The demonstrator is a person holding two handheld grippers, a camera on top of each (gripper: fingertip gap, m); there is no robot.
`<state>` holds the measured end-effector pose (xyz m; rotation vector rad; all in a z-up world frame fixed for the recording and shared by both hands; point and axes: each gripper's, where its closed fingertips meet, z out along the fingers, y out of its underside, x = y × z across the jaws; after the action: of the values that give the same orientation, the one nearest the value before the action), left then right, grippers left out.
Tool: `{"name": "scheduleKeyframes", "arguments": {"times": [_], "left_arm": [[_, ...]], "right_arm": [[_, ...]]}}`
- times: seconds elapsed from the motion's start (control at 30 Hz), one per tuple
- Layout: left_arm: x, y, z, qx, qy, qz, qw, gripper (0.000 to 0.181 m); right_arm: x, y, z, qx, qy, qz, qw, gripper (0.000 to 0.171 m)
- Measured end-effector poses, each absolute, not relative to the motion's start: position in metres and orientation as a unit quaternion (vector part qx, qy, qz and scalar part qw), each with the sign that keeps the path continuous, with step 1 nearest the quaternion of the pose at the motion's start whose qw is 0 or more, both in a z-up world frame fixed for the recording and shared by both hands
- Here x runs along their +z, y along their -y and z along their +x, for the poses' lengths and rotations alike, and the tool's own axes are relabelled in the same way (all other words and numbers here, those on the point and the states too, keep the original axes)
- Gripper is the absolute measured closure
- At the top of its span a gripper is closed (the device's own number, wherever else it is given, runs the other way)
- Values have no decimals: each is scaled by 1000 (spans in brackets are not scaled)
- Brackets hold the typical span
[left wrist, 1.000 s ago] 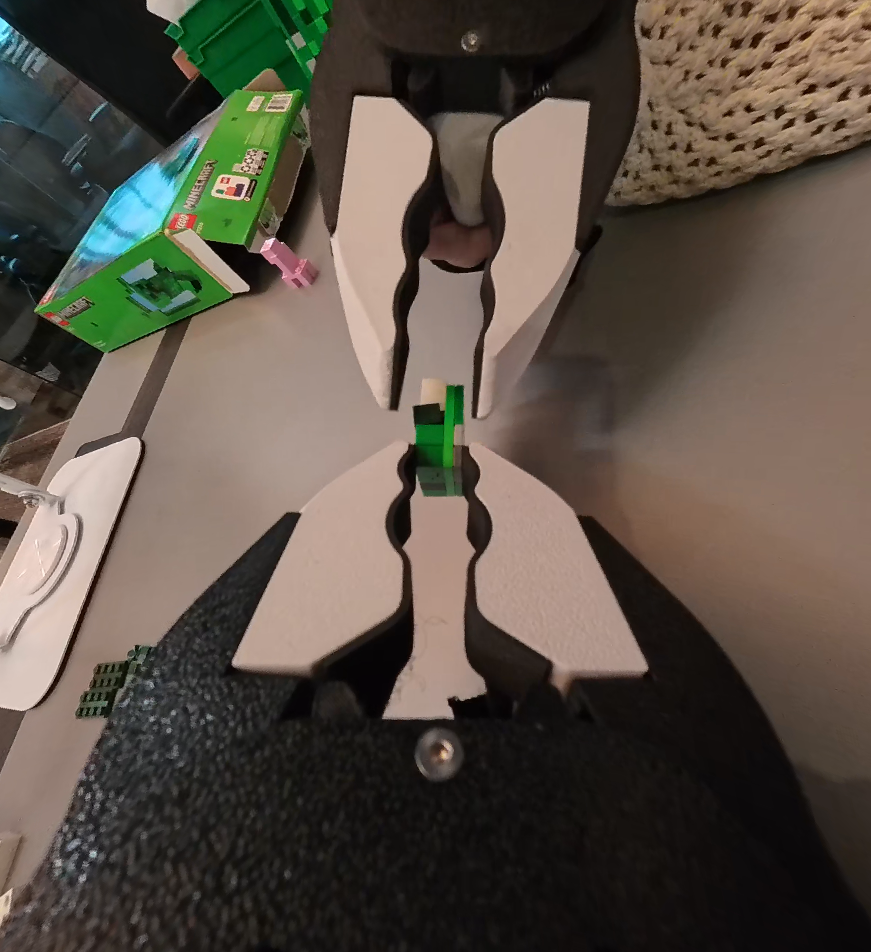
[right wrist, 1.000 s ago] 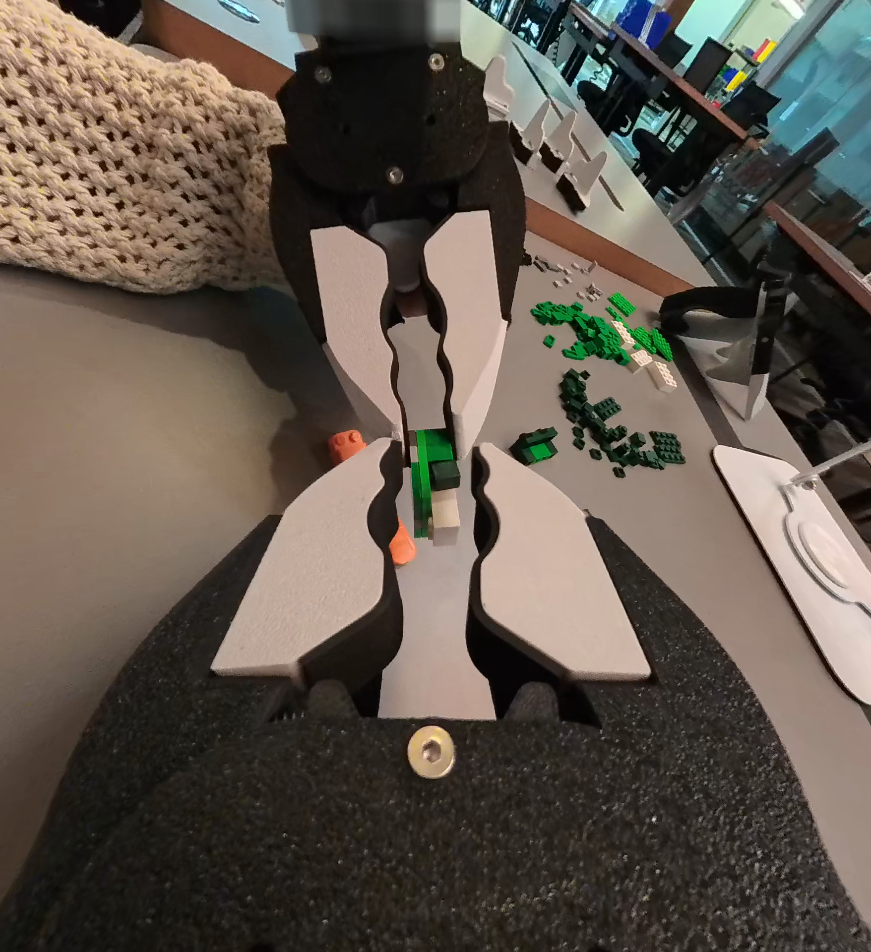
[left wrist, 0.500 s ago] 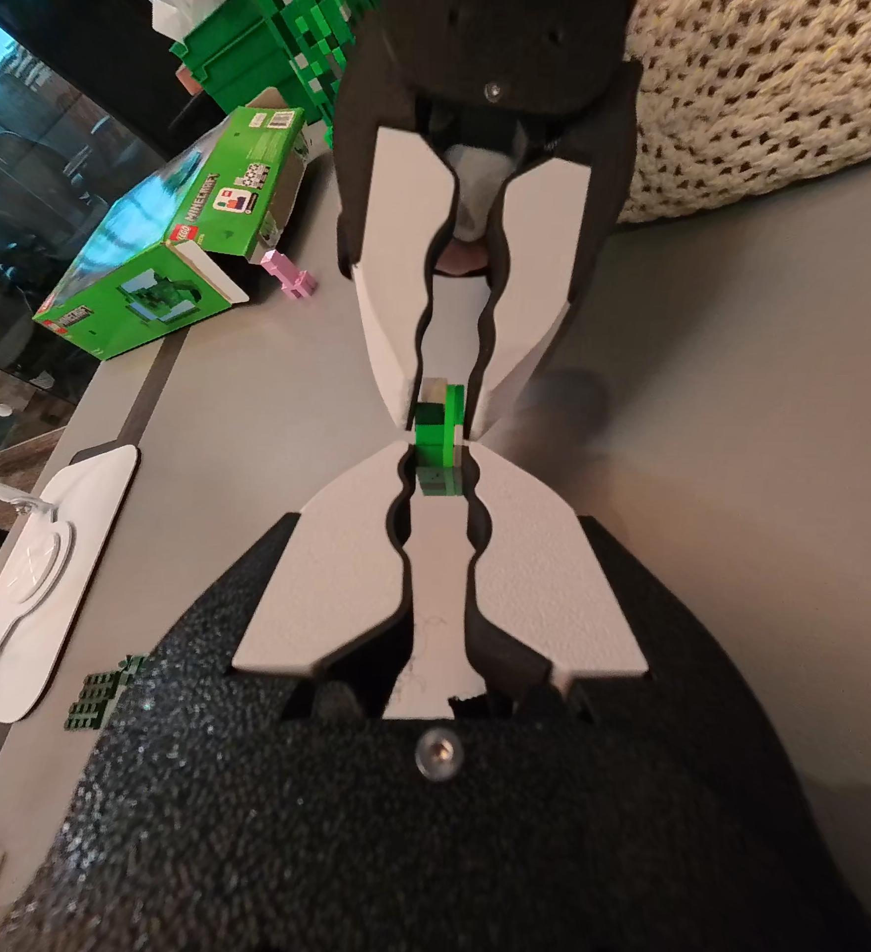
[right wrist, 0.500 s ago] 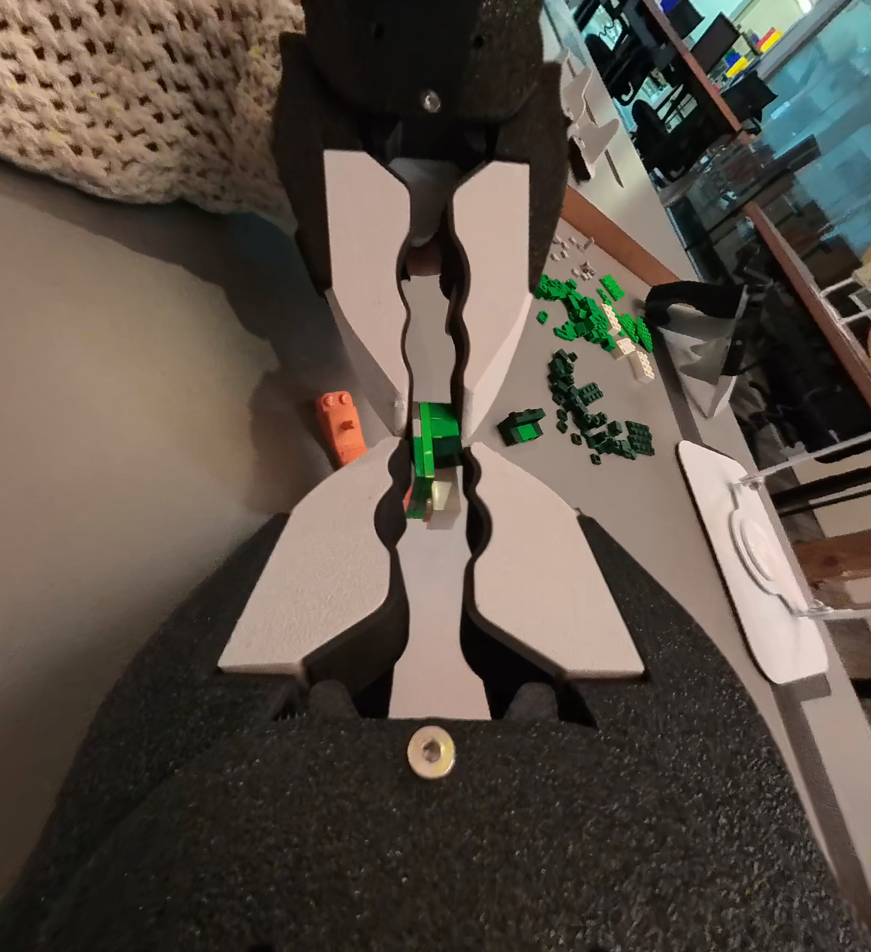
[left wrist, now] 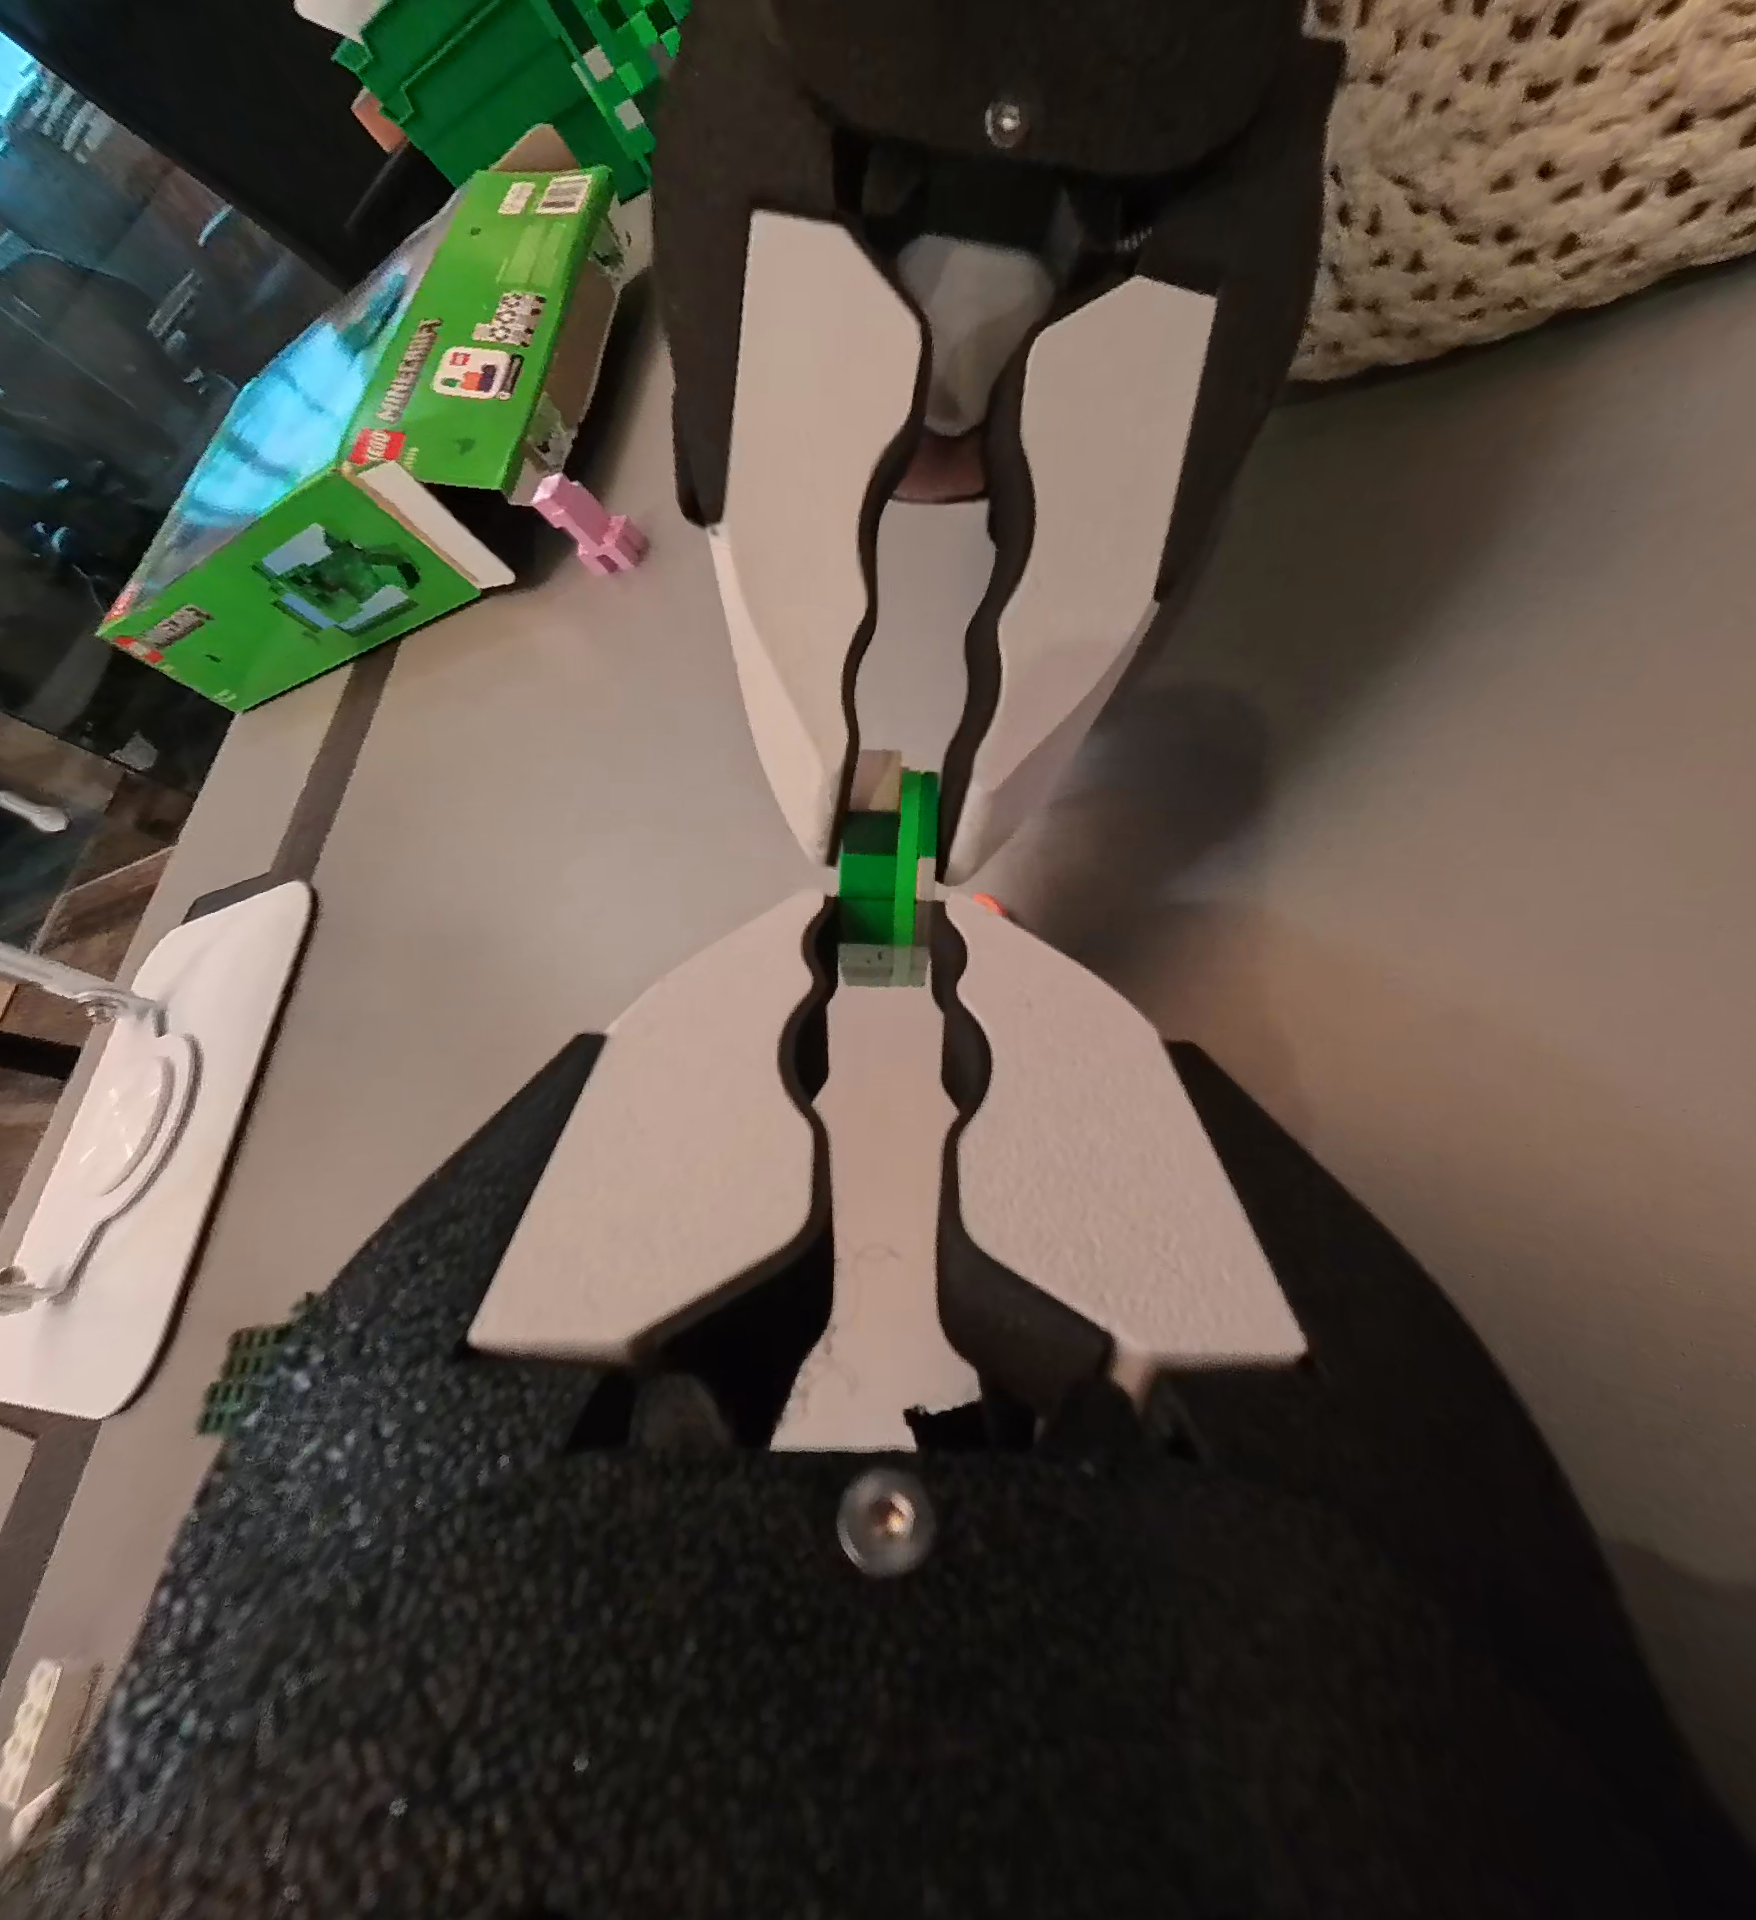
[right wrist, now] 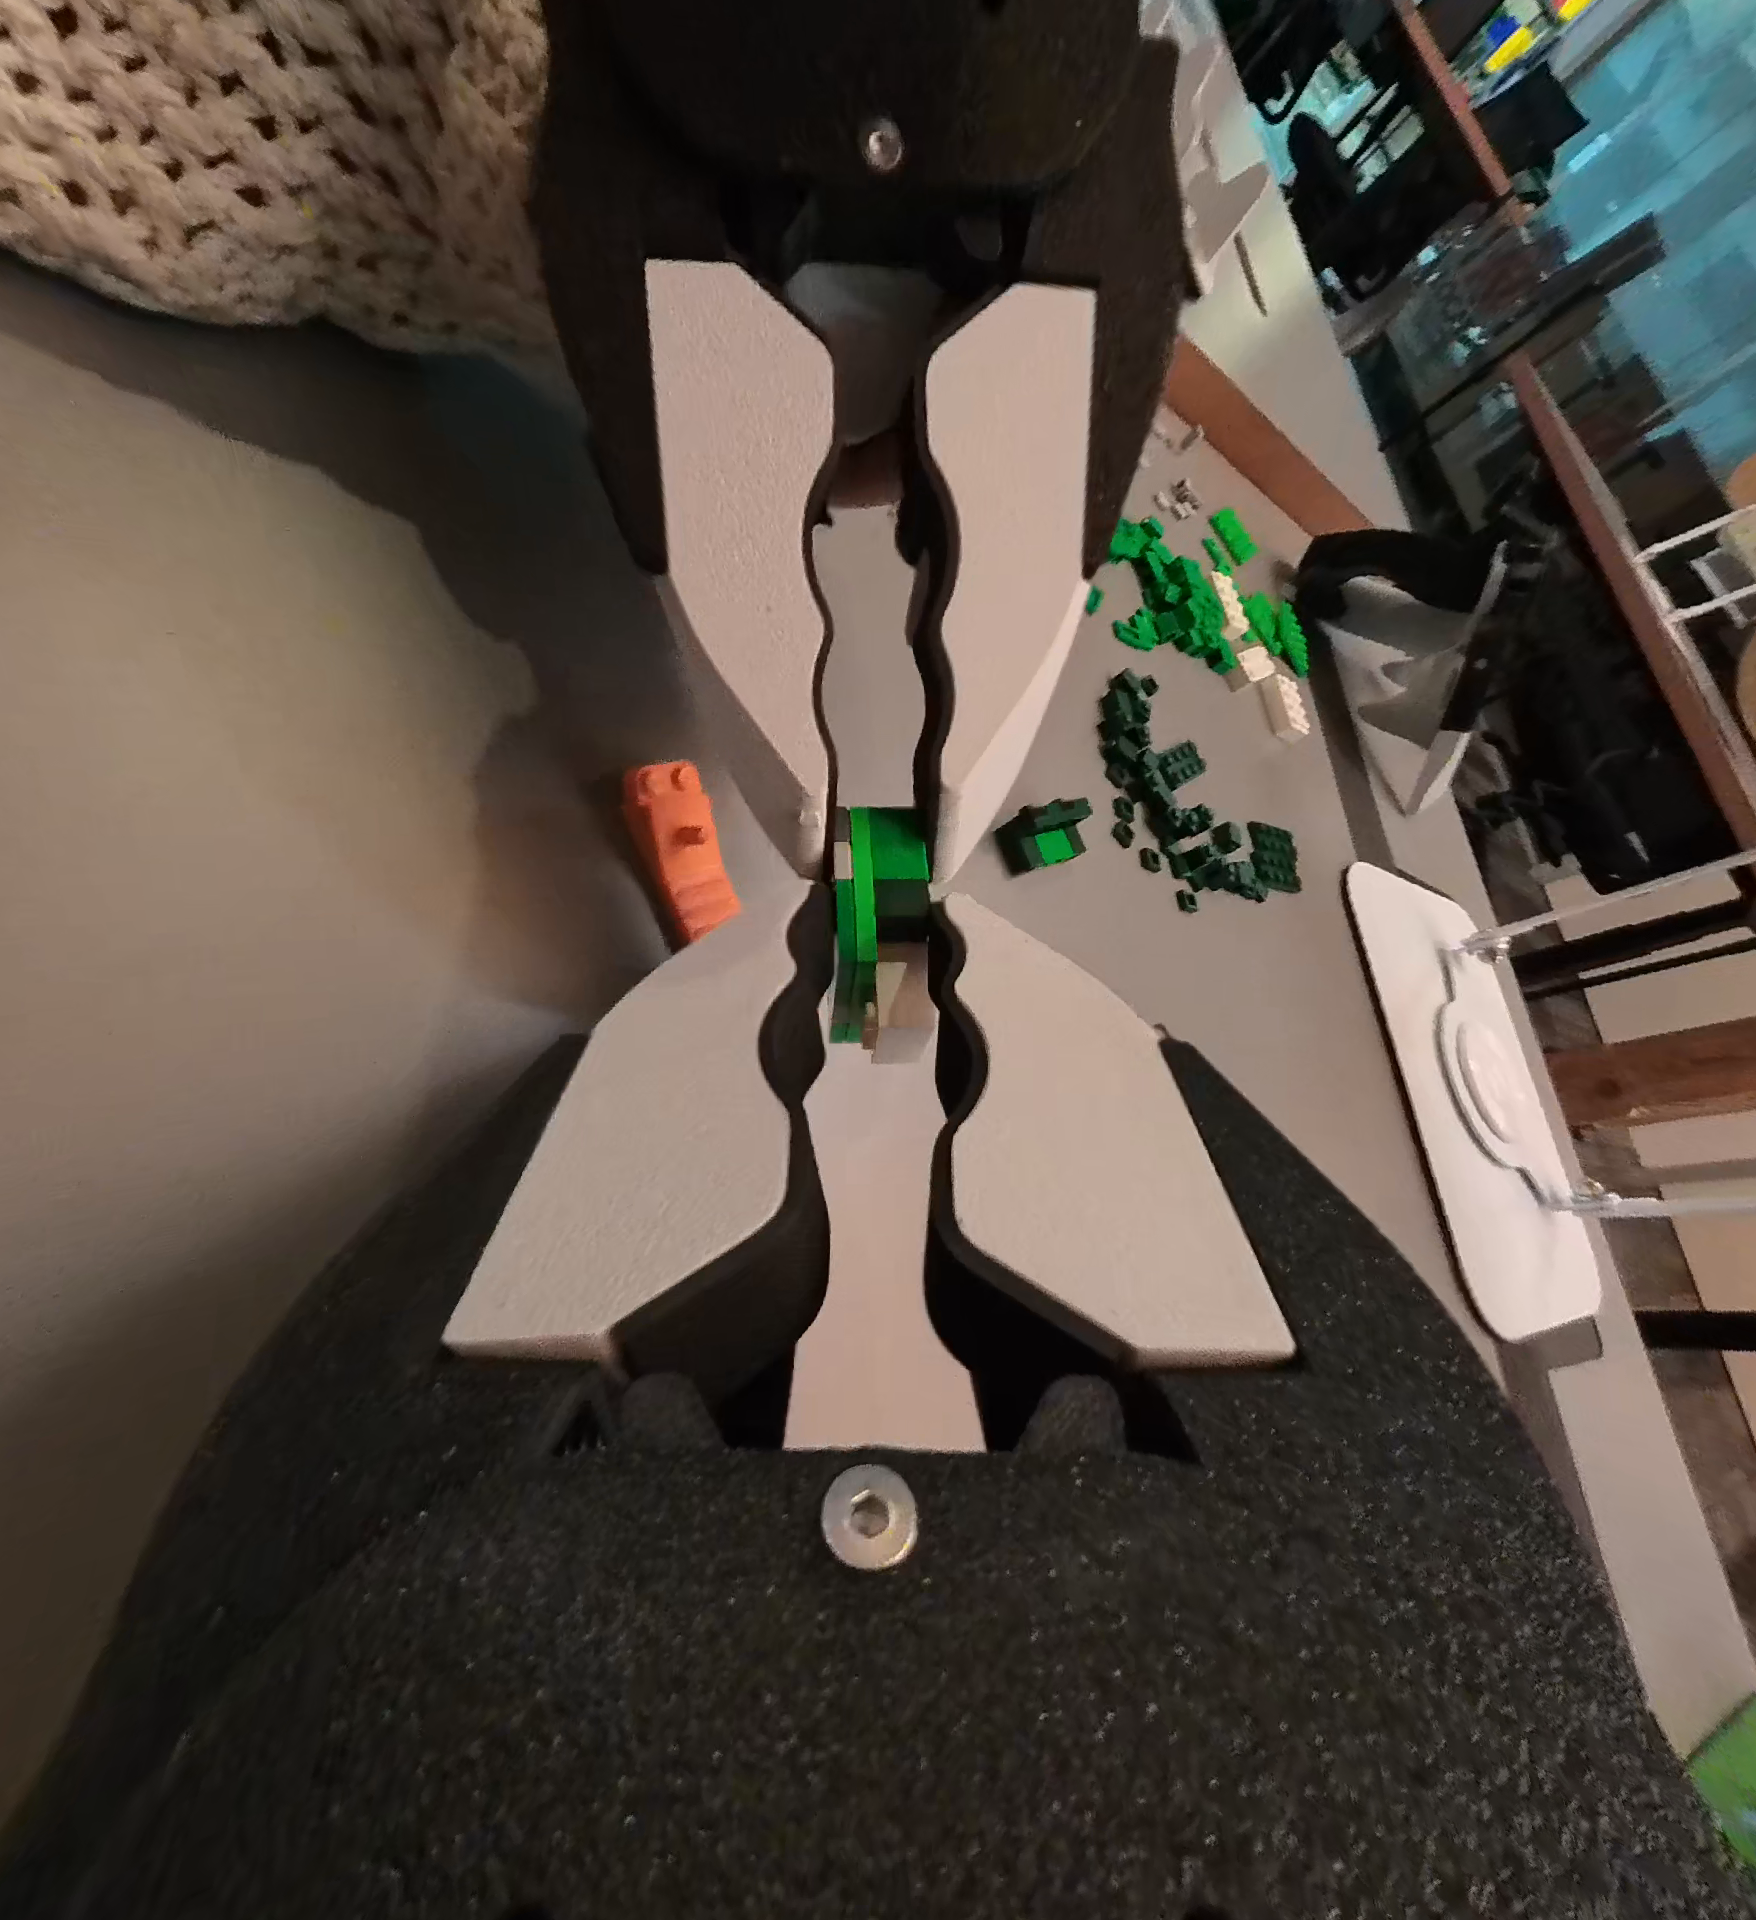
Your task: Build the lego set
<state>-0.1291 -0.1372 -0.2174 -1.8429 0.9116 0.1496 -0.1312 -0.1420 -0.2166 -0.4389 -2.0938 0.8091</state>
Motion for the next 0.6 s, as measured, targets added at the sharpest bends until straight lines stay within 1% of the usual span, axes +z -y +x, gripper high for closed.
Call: {"name": "scheduleKeyframes", "arguments": {"times": [0.07,0.2,0.3,0.47,0.6], "left_arm": [[-214,138,-131,59,-373,-763,524,165],[-210,137,-136,62,-360,-763,534,165],[-206,137,-136,46,-347,-761,547,165],[-193,136,-139,-34,-279,-760,586,165],[-174,140,-138,-100,-247,-722,638,165]], "right_arm": [[-212,143,-134,334,822,-183,423,153],[-205,140,-132,366,808,-196,418,142],[-197,134,-131,390,793,-211,419,138],[-187,131,-131,452,763,-250,387,134],[-178,130,-134,497,734,-284,365,128]]}}
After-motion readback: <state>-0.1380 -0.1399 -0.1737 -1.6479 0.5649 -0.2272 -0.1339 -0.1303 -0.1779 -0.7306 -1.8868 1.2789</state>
